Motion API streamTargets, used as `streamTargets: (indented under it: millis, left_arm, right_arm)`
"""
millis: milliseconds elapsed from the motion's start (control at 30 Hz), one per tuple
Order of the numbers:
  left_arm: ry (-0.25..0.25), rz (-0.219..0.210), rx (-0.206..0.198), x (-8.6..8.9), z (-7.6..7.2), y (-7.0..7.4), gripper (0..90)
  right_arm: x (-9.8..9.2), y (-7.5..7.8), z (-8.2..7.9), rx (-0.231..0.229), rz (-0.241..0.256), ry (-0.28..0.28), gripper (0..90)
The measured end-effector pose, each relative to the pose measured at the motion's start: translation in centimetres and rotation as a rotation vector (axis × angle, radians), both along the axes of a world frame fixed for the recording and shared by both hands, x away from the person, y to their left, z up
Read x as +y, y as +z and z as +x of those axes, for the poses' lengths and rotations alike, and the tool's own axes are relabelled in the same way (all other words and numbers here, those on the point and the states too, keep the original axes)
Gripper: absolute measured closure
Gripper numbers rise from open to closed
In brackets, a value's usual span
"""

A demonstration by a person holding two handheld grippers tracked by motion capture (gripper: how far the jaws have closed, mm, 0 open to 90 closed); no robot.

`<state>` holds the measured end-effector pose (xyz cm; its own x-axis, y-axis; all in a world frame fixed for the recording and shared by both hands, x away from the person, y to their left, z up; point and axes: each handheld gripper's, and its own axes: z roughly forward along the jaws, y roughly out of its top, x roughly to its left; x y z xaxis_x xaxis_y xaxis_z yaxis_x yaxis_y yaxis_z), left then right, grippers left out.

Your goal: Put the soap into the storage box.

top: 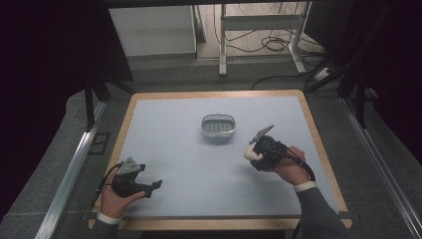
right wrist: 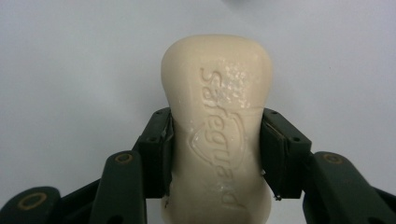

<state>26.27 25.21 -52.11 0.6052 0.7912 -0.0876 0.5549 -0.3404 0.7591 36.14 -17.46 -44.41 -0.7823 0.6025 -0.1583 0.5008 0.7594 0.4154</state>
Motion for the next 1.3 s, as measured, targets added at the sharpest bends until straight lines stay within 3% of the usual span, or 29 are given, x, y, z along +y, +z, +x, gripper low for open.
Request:
streamTargets:
  millis: [1300]
  left_arm:
    - [0.004,-0.003,0.000,0.1,0.0,0.0,10.4]
  right_arm:
    - [2.0,1.6,3.5,-0.008,0.008,0.033,49.4]
